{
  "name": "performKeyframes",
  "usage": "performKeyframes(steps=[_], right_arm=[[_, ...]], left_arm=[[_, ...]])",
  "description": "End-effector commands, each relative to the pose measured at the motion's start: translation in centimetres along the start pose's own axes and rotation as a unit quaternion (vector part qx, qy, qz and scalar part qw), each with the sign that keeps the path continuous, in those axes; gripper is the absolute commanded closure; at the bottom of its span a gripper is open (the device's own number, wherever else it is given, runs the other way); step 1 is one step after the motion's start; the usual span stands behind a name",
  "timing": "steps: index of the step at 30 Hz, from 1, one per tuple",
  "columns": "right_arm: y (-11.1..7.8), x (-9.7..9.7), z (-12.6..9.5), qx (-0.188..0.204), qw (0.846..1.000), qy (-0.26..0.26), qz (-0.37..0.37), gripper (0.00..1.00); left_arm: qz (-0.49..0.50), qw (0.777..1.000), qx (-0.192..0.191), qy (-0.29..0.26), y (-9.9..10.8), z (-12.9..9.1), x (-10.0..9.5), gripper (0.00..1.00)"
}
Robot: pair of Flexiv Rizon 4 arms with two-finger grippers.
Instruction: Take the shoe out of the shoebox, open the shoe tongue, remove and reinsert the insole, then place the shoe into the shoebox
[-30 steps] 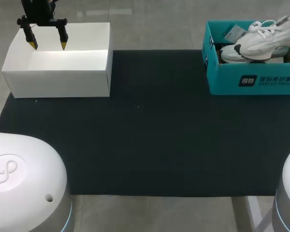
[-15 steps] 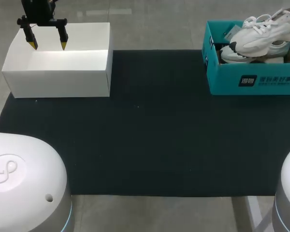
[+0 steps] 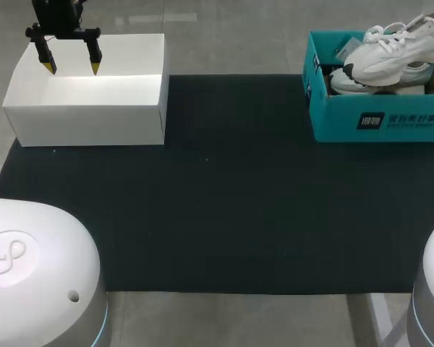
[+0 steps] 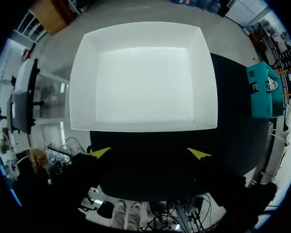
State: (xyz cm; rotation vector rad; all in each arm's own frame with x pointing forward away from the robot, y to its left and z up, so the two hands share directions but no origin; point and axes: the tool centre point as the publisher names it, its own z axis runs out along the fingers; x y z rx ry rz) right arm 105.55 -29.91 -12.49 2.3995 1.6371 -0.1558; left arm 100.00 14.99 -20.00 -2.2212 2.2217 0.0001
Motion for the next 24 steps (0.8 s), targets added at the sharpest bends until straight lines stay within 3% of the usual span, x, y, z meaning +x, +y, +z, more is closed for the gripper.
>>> performKeyframes(steps=[1,9,15,24], right_arm=[[-0.1,-0.1,-0.2,-0.001,1.0,0.001,0.0,1.0],[-6.3,3.0,-2.3,-0.004,0.999,0.029,0.023,1.0],[-11.4,5.6,-3.6,-0.01,0.999,0.004,0.037,1.0],[-19.3,11.8,-4.7,-0.012,1.0,0.009,0.026,1.0]], left_arm=[[0.0,1.0,0.0,0.0,0.0,0.0,0.0,0.0],[0.0,1.0,0.0,0.0,0.0,0.0,0.0,0.0],[0.0,1.0,0.0,0.0,0.0,0.0,0.0,0.0],[0.0,1.0,0.0,0.0,0.0,0.0,0.0,0.0]])
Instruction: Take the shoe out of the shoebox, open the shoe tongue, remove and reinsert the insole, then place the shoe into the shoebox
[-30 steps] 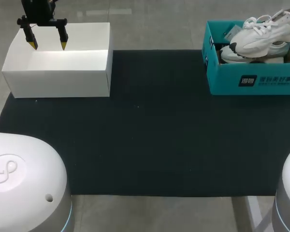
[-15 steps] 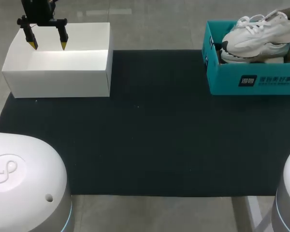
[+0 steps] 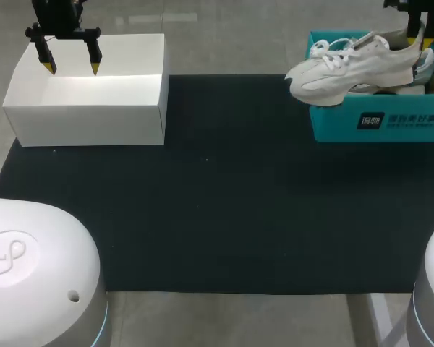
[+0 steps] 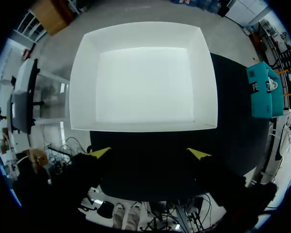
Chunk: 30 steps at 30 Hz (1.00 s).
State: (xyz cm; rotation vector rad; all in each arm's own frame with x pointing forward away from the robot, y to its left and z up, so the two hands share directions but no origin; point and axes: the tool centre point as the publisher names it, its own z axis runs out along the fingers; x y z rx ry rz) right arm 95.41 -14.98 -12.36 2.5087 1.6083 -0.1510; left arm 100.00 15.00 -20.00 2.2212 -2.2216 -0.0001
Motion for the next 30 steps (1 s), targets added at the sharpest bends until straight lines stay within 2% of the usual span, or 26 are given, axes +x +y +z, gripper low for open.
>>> performKeyframes(steps=[1,8,17,23,30], right_arm=[[-5.6,2.6,0.0,-0.045,0.999,-0.015,-0.003,1.0],[-10.8,7.4,-0.7,-0.042,0.999,-0.016,-0.009,1.0],[-16.8,12.1,-0.5,-0.028,0.999,-0.025,-0.005,1.0],[-20.5,14.0,0.2,-0.021,0.999,-0.032,0.013,1.0],[-23.0,15.2,1.9,-0.003,0.999,-0.021,0.025,1.0]], left_arm=[[0.0,1.0,0.0,0.0,0.0,0.0,0.0,0.0],[0.0,1.0,0.0,0.0,0.0,0.0,0.0,0.0],[0.0,1.0,0.0,0.0,0.0,0.0,0.0,0.0],[0.0,1.0,0.0,0.0,0.0,0.0,0.0,0.0],[0.0,1.0,0.0,0.0,0.0,0.0,0.0,0.0]])
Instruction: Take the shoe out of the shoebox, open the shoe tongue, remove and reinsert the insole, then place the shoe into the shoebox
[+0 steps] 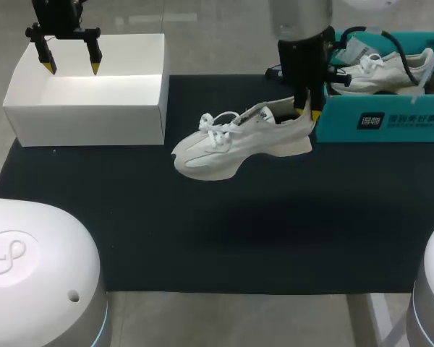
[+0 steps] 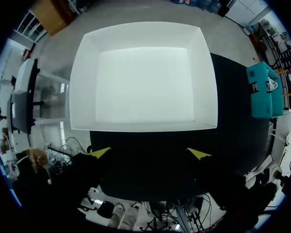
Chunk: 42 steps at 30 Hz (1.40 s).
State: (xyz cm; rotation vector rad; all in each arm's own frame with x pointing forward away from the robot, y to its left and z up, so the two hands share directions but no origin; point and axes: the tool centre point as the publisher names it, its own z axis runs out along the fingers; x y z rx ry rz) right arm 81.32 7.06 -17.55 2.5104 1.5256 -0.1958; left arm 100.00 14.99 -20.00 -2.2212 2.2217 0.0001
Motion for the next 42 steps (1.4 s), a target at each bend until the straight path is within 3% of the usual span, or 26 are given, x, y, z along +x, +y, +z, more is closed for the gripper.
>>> performKeyframes(steps=[1,6,25,32,42], right_arm=[[-1.0,0.6,1.1,0.006,1.0,0.001,0.004,1.0],[-1.9,0.7,1.6,0.013,1.0,-0.005,0.003,1.0],[-1.9,0.7,1.7,0.013,1.0,-0.006,0.001,1.0],[-2.1,-0.8,2.3,0.03,0.992,0.042,0.114,1.0],[-3.0,-0.7,3.2,0.05,0.988,0.04,0.14,1.0]], left_arm=[[0.0,1.0,0.0,0.0,0.0,0.0,0.0,0.0],[0.0,1.0,0.0,0.0,0.0,0.0,0.0,0.0],[0.0,1.0,0.0,0.0,0.0,0.0,0.0,0.0],[0.0,1.0,0.0,0.0,0.0,0.0,0.0,0.0],[0.0,1.0,0.0,0.0,0.0,0.0,0.0,0.0]])
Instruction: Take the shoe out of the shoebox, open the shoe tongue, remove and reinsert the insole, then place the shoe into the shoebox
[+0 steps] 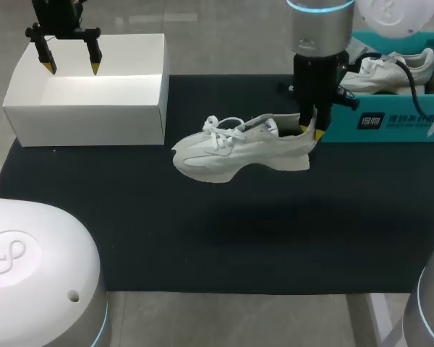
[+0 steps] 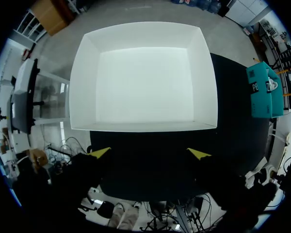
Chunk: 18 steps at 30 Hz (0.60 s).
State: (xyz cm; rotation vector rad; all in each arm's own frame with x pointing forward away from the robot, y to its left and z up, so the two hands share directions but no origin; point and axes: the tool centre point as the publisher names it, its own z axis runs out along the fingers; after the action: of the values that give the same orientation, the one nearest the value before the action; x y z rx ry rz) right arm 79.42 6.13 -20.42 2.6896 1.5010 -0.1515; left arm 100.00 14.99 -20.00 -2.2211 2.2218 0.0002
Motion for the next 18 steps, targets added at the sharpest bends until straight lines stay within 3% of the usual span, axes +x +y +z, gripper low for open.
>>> performKeyframes(steps=[1,9,18], right_arm=[[-1.5,0.2,0.3,-0.01,0.993,-0.008,0.116,1.0],[-1.7,-0.2,0.4,0.004,0.982,-0.042,0.183,1.0],[-0.7,-0.8,1.1,0.009,0.961,-0.053,0.271,1.0]], left_arm=[[0.0,1.0,0.0,0.0,0.0,0.0,0.0,0.0],[0.0,1.0,0.0,0.0,0.0,0.0,0.0,0.0],[0.0,1.0,0.0,0.0,0.0,0.0,0.0,0.0]])
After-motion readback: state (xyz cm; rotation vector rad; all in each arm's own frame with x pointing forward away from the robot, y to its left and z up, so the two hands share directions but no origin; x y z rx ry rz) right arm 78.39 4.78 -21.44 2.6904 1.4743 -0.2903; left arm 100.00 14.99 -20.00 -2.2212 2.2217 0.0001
